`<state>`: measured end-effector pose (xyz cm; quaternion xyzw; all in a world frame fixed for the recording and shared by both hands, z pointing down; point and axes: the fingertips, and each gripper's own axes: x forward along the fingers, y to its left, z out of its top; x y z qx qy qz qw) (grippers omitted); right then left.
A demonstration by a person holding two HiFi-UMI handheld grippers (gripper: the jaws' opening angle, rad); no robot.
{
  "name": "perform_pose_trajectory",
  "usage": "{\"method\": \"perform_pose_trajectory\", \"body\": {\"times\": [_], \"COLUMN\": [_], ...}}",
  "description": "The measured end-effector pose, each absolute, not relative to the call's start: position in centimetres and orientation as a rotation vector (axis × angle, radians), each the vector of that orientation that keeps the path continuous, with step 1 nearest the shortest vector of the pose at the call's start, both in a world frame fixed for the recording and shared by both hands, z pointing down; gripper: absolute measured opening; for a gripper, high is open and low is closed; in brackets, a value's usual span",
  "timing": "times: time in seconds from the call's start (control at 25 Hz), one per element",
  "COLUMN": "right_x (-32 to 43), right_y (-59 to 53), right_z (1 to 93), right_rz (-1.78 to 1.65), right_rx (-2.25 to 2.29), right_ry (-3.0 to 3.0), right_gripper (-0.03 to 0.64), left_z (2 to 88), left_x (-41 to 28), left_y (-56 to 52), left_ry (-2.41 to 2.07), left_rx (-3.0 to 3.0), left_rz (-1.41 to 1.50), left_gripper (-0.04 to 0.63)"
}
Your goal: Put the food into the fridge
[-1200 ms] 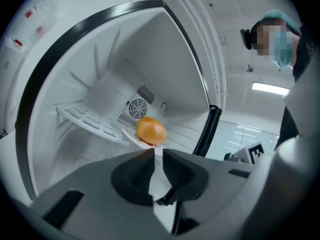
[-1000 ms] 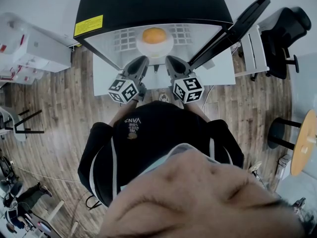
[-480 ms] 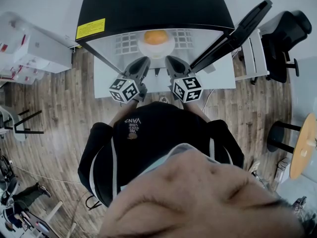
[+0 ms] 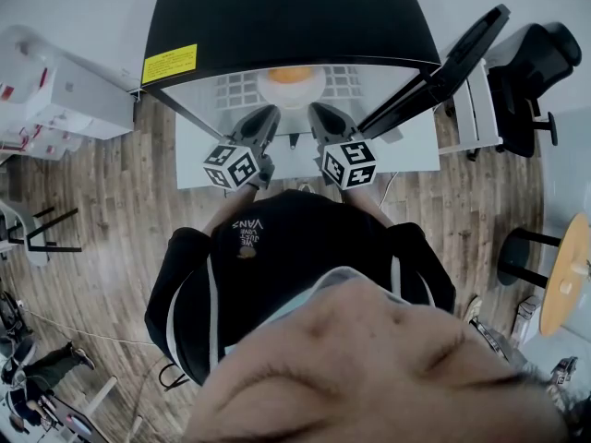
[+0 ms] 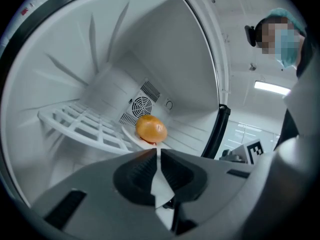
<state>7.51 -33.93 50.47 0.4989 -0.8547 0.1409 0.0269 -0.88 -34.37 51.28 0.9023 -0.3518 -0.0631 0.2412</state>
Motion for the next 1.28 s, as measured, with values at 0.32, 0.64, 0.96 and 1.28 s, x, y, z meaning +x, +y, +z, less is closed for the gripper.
{"method": "perform_pose_trajectory", "body": {"times": [0.32, 0.64, 0.96, 1.28], "right_x": [7.8, 7.8, 8.2, 8.2], "right_y": [-35.3, -35.8, -35.2, -33.7], "right_z": [50.6, 50.5, 50.2, 49.9], "right_rz": [0.435, 0.439, 0.439, 0.44], "right_rx": [1.564, 1.574, 1.61, 1.644], "right_ry": [-2.63, -2.629, -2.628, -2.619], "right_gripper": [0.02, 0.02, 0.02, 0.02], "left_z": [51.3, 51.4, 51.0, 50.9], "left_x": [-1.3, -1.5, -1.5, -1.7], "left_y": [-35.5, -35.8, -35.3, -33.9], "left_ry": [-0.969, -0.964, -0.957, -0.935], "left_rx": [2.465, 2.448, 2.459, 2.457], "left_rz": [-0.181, -0.197, -0.203, -0.207], "left_gripper": [0.034, 0.034, 0.035, 0.034]}}
